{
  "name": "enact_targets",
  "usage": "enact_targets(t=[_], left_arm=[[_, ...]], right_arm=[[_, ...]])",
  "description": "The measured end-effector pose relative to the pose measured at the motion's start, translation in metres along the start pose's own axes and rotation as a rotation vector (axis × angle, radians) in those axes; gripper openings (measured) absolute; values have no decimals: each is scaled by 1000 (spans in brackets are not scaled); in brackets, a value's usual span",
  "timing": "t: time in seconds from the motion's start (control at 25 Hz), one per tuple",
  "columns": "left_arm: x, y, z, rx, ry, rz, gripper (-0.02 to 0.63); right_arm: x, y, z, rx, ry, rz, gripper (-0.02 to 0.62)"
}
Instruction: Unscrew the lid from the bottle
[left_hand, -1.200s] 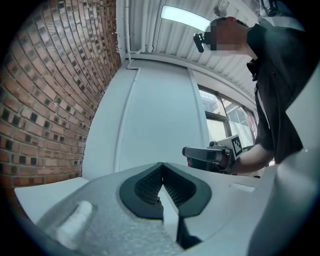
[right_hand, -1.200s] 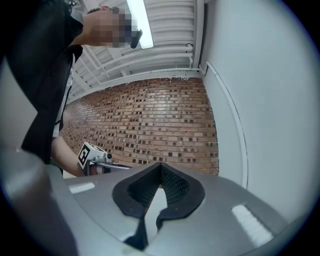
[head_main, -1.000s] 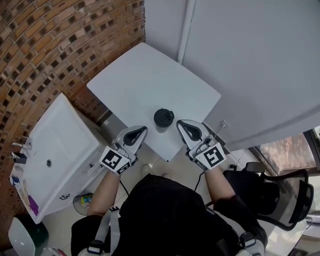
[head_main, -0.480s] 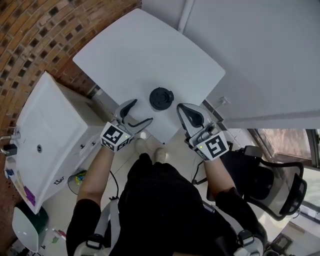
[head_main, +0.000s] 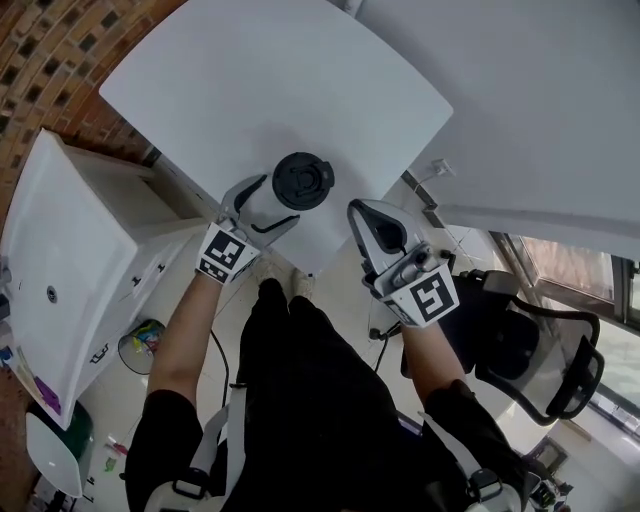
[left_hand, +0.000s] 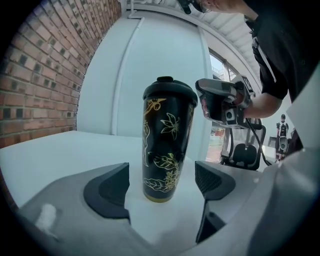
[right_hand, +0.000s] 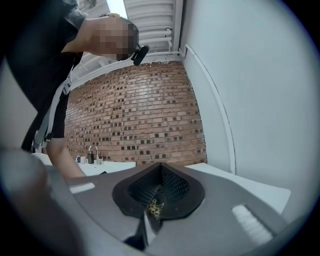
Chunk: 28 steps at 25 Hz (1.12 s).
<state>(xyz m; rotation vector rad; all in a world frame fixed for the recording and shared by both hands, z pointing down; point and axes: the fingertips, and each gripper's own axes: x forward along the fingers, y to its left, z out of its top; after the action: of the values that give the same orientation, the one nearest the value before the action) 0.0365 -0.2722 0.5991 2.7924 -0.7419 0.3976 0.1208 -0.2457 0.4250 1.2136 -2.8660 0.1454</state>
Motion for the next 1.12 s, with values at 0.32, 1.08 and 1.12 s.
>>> enact_targets(t=[0.32, 1.08, 1.12], left_arm=[[24, 5, -2, 38, -4, -51, 420], [52, -1, 0, 86, -20, -156, 417], [52, -1, 1, 84, -21, -156, 417]], right_arm=[[3, -15, -17, 4, 13, -17, 6], [13, -22, -33, 38, 27, -32, 6], [13, -21, -34, 46, 27, -32, 6]])
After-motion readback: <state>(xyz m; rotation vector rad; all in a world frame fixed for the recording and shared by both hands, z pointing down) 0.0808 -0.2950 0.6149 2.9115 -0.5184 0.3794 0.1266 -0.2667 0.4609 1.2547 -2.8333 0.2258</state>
